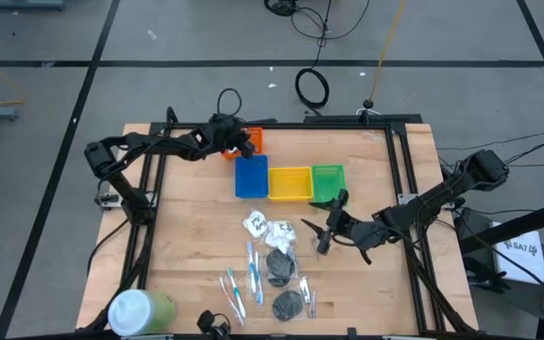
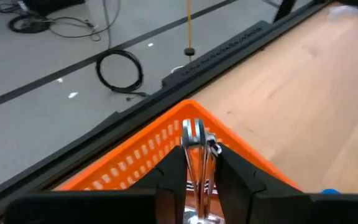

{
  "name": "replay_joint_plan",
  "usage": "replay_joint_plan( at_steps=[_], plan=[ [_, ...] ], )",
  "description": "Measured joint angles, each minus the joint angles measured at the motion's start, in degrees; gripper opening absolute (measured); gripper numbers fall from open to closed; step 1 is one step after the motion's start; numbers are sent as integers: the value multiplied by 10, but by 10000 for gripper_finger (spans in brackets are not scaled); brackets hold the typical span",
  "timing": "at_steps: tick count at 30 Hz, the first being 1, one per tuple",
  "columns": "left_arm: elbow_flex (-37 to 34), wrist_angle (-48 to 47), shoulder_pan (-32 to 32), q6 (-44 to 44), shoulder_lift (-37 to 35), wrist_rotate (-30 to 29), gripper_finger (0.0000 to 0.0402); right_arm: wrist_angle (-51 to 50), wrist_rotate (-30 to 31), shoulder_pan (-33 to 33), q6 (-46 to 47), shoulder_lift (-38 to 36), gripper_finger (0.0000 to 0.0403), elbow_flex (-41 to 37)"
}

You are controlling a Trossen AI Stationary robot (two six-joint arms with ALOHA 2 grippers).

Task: Pick & Place Travel size toiletries
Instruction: Put the nail cutter into the orange basket

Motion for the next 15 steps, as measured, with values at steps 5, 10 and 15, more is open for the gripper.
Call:
replay_joint_plan(
  at_steps=[5, 10, 15],
  plan=[
    [0, -4, 0, -13, -3, -11, 125, -1, 0, 0, 0, 0, 228, 0],
    [0, -16, -6, -4, -3, -11, 187, -6, 0, 0, 6, 0, 228, 0],
    [0, -16, -17, 54, -3, -10, 231, -9, 0, 0, 6, 0, 228, 0]
  ],
)
